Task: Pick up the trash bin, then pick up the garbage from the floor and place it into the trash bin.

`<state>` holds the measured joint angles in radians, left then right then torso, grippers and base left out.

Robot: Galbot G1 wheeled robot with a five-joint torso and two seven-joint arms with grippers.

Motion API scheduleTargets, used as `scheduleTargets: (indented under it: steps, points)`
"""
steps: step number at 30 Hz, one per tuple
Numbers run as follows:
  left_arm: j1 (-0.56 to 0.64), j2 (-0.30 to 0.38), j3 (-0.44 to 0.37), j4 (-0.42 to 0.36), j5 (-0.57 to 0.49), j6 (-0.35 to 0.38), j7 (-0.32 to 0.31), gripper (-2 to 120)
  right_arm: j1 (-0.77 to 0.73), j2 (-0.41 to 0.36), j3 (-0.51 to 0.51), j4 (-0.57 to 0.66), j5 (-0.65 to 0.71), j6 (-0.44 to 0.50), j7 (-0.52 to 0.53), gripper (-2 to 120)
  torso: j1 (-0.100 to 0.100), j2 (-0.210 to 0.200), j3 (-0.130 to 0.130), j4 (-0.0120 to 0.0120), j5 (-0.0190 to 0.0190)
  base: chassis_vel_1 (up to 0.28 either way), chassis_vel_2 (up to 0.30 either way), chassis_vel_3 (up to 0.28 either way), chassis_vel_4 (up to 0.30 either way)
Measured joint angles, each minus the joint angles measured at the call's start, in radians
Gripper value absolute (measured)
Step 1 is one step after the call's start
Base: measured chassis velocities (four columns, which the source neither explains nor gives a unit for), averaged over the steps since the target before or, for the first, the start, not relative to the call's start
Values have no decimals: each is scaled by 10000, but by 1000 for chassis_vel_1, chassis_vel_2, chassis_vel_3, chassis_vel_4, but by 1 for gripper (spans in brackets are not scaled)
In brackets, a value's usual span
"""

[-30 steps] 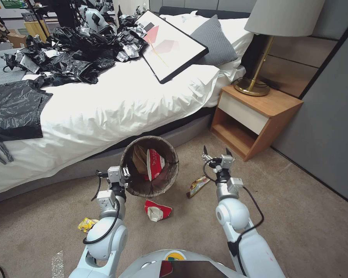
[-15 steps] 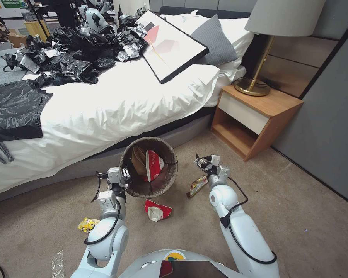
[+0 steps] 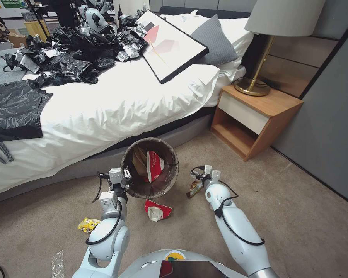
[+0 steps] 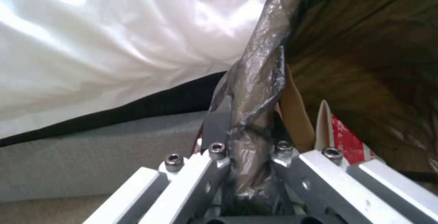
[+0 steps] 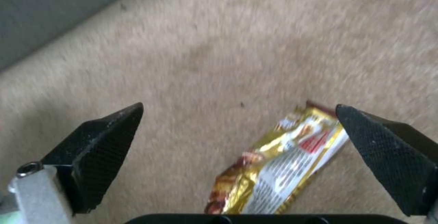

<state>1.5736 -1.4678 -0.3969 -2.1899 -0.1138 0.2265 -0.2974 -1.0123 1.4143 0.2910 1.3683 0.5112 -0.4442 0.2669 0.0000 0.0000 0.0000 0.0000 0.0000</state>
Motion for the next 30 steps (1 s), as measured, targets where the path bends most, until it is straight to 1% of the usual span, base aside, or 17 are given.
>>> scheduleTargets:
  steps: [5,9,13,20,30]
  points:
    - [-5,-14,17,61,4,0,4,2,197,192,-64,-809,-270,85,-147,100,0,0,0,0,0,0,0,0,0]
    - [-3,-33,50,102,25,-4,10,2,270,267,-64,-1255,-400,267,-262,100,0,0,0,0,0,0,0,0,0]
    - [-2,-37,56,105,32,-5,12,2,309,279,-60,-1439,-455,340,-329,100,0,0,0,0,0,0,0,0,0]
    - [16,-48,61,102,56,-8,16,2,535,375,10,-2280,-714,727,-439,100,0,0,0,-1,0,0,0,0,0]
    - [46,-45,39,73,60,-17,15,2,660,481,50,-2761,-789,965,-478,100,0,0,0,0,0,0,0,0,0]
